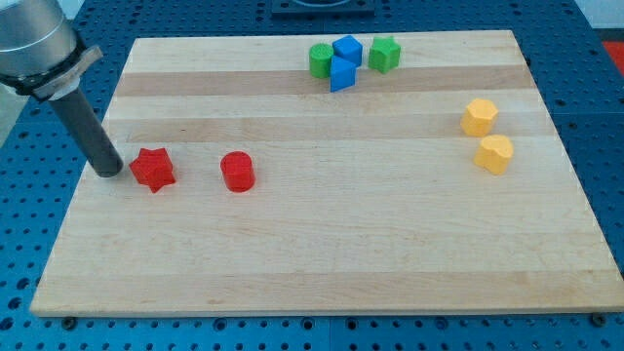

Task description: Move the red blocks to the center of the board

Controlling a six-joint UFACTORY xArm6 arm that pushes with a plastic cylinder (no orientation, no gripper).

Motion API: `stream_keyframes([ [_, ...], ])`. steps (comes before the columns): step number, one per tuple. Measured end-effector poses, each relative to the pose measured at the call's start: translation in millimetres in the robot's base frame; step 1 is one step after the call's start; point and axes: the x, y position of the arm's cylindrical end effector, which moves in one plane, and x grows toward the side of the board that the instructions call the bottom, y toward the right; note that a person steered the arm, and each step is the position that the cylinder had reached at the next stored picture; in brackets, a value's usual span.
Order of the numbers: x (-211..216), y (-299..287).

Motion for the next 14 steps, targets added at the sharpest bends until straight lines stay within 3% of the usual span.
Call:
stream_keyframes([
  [3,2.5,40.3],
  [7,30.6,41.8],
  [11,5.6,142.2],
  [14,-36.5,225.8],
])
